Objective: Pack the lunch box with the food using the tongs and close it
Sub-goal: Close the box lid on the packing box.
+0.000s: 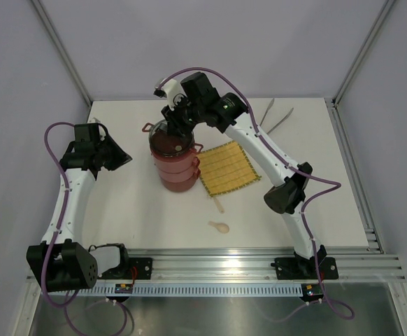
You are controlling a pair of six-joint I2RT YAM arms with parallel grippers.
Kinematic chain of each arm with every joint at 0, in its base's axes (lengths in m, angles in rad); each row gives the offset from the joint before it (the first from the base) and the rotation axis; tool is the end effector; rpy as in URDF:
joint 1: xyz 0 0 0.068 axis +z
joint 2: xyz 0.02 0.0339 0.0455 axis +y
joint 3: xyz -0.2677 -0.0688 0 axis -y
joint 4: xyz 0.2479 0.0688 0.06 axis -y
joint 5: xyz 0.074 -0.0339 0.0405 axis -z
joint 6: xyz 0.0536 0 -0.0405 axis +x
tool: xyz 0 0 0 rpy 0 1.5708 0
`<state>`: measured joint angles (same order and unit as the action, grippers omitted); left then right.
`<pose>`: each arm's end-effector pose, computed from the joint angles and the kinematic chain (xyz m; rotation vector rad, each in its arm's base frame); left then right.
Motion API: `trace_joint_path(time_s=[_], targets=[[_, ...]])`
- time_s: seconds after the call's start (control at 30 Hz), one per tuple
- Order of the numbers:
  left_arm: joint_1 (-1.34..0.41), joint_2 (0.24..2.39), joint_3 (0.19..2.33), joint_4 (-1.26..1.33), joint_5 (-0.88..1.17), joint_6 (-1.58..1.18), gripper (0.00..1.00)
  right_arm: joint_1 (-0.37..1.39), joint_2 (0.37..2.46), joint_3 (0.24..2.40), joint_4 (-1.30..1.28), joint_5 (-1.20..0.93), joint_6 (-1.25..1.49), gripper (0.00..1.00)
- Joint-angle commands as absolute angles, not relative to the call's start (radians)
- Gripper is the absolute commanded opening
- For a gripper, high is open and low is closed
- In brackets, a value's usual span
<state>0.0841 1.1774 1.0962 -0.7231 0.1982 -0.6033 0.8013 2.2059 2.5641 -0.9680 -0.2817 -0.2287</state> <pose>0.2571 0.0111 0.3093 -0.7202 2.2985 -0.4804 0.3322 0.3643 0.4002 -1.2346 1.8488 0.6279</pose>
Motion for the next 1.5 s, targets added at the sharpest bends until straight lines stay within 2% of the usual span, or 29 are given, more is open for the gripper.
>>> trace_joint_path(time_s=[0.0,0.6,0.73,0.87,0.93,1.03,1.13,1.17,1.27,1.47], targets=[[0.089,1.184,1.111,-0.686,0.21,-0.603,0.11,0.808,2.2,2.565,-1.103,-0.31,-0.247,0.0],[0.089,1.17,1.094,-0.687,0.213,-0.601,0.11,0.81,2.252,2.626,-1.204,-0.287,-0.218,0.01],[0.089,1.167,1.088,-0.687,0.213,-0.601,0.11,0.81,2.255,2.614,-1.186,-0.276,-0.201,0.11],[0.089,1.163,1.08,-0.686,0.213,-0.601,0.11,0.81,2.252,2.605,-1.169,-0.273,-0.189,0.27],[0.089,1.16,1.075,-0.684,0.215,-0.603,0.11,0.808,2.243,2.588,-1.157,-0.27,-0.183,0.4],[0.089,1.158,1.074,-0.684,0.212,-0.603,0.11,0.81,2.234,2.574,-1.135,-0.261,-0.178,0.41],[0.089,1.158,1.075,-0.686,0.215,-0.603,0.11,0.81,2.229,2.568,-1.117,-0.249,-0.169,0.35],[0.089,1.158,1.075,-0.684,0.215,-0.603,0.11,0.808,2.229,2.566,-1.112,-0.25,-0.167,0.2],[0.089,1.158,1.074,-0.686,0.215,-0.603,0.11,0.81,2.229,2.571,-1.101,-0.264,-0.16,0.0],[0.089,1.15,1.072,-0.69,0.207,-0.6,0.11,0.808,2.192,2.571,-1.083,-0.288,-0.143,0.0]])
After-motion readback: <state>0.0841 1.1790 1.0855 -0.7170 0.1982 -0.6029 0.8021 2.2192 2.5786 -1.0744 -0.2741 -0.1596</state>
